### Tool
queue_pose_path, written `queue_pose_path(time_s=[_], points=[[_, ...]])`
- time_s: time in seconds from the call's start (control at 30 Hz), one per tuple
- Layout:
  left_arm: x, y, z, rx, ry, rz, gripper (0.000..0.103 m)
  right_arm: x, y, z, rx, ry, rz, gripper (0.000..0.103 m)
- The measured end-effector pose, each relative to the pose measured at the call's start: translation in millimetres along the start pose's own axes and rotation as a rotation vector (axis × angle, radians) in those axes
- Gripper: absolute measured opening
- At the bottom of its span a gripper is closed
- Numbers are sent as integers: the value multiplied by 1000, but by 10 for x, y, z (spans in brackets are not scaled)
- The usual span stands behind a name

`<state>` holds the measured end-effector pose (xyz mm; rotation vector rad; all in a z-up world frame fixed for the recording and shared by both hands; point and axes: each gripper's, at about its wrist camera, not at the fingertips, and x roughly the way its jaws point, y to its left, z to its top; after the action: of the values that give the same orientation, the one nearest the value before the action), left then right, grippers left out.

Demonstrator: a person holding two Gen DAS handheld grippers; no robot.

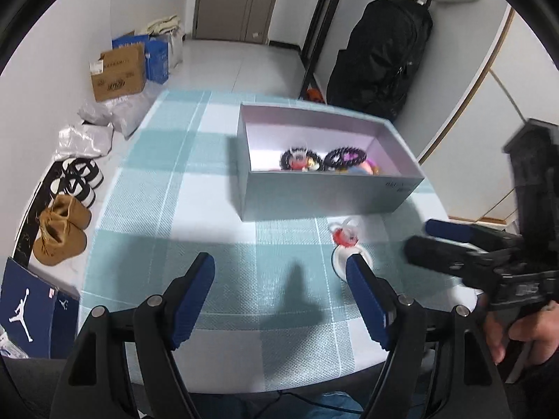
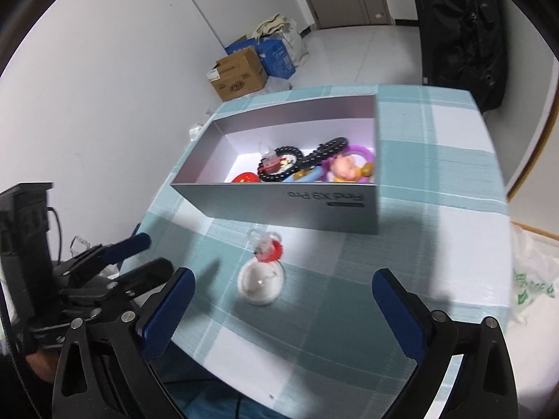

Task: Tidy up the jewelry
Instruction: 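Close the right gripper on the remaining red-and-clear charm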

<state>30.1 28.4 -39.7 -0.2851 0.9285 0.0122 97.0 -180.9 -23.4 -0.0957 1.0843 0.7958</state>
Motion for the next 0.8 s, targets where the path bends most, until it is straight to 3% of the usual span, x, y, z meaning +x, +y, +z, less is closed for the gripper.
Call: queue_pose_path(time_s=[0.1, 0.17, 0.27, 0.43, 0.5, 0.57, 0.8], points=[[-23, 10, -48, 19, 4, 12, 74, 187, 85, 49, -9, 35, 8, 86], [15, 28, -64, 27, 17, 18, 74, 315, 136, 80, -24, 63, -4, 66], [58, 72, -90, 30, 35, 20, 74, 460, 201, 115, -37, 78, -31, 53], [75, 158, -72, 3, 55, -6, 74, 549, 271, 172, -66, 67, -100, 42], [78, 174, -64, -5, 57, -16, 74, 565, 271, 187, -64, 69, -102, 33], [97, 186, -55, -15, 65, -33, 74, 562, 256, 193, -67, 74, -110, 18], [139, 132, -37, -9, 78, -60, 74, 435, 213, 192, -57, 57, -81, 18]])
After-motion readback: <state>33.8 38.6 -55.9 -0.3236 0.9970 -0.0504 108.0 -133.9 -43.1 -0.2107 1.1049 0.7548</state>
